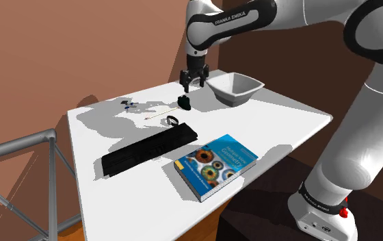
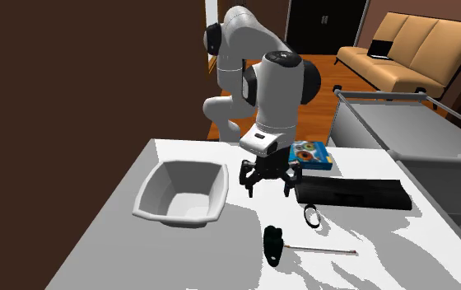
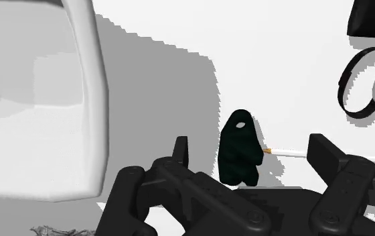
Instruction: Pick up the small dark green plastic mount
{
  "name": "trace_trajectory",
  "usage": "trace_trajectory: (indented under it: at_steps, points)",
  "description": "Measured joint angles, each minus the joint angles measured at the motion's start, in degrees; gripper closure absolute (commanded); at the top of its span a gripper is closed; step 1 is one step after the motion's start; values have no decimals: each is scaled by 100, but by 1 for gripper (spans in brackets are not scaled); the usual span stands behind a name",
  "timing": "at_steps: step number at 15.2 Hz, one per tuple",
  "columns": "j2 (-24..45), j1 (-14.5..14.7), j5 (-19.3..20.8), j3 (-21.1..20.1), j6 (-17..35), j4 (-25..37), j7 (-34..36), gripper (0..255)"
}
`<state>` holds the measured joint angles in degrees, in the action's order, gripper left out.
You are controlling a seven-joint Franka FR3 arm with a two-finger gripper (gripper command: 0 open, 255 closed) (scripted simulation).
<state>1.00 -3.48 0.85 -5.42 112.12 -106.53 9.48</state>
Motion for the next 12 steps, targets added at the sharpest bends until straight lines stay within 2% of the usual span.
trace_trajectory:
  at_steps: [6, 12]
  points:
    - [1479, 14, -6, 27, -98, 1399, 277, 0]
    - [1761, 21, -8, 35, 237, 1314, 323, 0]
